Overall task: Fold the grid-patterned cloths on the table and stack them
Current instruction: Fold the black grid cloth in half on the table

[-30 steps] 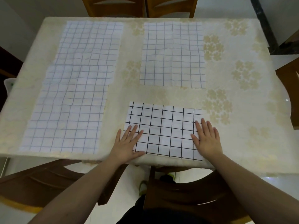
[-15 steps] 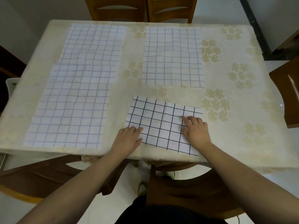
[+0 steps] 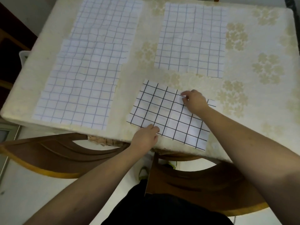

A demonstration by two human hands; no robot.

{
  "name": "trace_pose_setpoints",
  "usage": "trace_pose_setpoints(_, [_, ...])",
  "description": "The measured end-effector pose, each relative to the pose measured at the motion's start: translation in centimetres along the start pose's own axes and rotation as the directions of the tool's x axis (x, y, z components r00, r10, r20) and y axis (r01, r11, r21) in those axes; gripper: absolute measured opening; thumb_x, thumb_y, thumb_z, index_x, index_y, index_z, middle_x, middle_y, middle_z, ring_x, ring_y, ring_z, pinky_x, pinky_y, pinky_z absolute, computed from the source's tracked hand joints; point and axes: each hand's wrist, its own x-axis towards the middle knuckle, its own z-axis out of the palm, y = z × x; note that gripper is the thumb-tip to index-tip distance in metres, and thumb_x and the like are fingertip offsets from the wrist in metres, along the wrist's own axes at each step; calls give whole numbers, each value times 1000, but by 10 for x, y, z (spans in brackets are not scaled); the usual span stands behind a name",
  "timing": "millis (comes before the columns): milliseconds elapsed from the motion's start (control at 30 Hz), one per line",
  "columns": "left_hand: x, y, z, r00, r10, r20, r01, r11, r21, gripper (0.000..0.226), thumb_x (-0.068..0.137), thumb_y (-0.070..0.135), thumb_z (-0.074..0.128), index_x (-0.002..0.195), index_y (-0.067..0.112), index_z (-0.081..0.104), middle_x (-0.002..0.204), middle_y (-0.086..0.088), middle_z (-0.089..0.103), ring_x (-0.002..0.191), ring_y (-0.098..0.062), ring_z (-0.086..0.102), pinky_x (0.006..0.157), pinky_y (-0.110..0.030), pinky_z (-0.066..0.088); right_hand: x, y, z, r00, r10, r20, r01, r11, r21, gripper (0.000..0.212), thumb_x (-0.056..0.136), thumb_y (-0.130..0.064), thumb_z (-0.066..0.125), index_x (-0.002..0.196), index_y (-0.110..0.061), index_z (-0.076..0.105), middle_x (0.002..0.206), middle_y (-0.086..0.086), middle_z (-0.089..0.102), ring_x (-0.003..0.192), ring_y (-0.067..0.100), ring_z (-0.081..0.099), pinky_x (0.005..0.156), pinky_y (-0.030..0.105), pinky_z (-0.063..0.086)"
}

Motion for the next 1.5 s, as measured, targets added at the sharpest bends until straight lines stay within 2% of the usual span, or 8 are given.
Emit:
trace_pose_setpoints(133, [-4,15,12,952,-306,-2,289,902,-322,25,93,34,56,113,20,54,79,1,67,71,-17,64,64,-31,51,20,-4,1,996,53,66,-61,988,141,33,97,-27,52,128,-20,60,117,14,64,105,33,61,89,38,50])
trace_pose_setpoints(267, [-14,35,19,767,-608,205,531,423,-734,19,94,32,60,105,16,61,70,-1,71,52,-9,66,52,-18,51,31,-6,2,990,90,110,-108,980,165,28,95,-27,56,120,-15,61,96,6,60,88,29,61,82,39,53])
trace_pose_setpoints(367, [-18,43,17,720,-654,232,524,292,-800,16,95,30,59,105,17,61,69,-1,71,50,-9,64,44,-15,44,39,-8,1,989,116,93,-127,984,127,31,94,-32,58,119,-14,57,107,8,62,97,30,60,85,41,51])
trace_pose_setpoints(600, [-8,51,-4,637,-517,572,507,-278,-816,15,95,18,59,106,10,65,85,-6,65,66,-12,57,52,-21,46,50,-7,-8,963,227,148,-230,973,4,43,96,-50,46,104,-10,63,93,8,65,87,27,60,74,33,46])
trace_pose_setpoints(967, [-2,47,-1,679,-564,470,427,-218,-878,22,95,11,58,117,13,59,76,-4,53,62,-12,46,58,-25,41,26,21,-23,991,110,80,-129,947,294,39,86,-45,68,88,-6,62,78,1,57,68,12,50,57,20,39])
trace_pose_setpoints(1133, [10,65,-9,709,-576,406,348,-214,-913,23,94,4,58,114,15,57,100,-7,55,68,-14,49,63,-24,54,6,47,-29,982,185,36,-182,879,441,30,85,-40,71,89,-12,62,72,-6,55,64,8,51,58,19,39])
trace_pose_setpoints(1300, [21,73,-13,641,-598,482,363,-318,-876,52,91,5,63,130,26,37,65,-8,55,51,-15,53,60,-27,57,-18,69,-32,972,233,30,-210,806,554,21,89,-30,68,108,-21,65,72,-5,55,65,16,51,56,22,42])
trace_pose_setpoints(1500, [21,71,-19,720,-630,292,345,-41,-938,53,93,8,62,136,29,38,72,-8,61,51,-11,56,57,-21,54,-41,81,-40,968,249,-8,-187,747,638,24,90,-29,67,114,-25,65,73,-2,57,62,9,51,58,20,40])
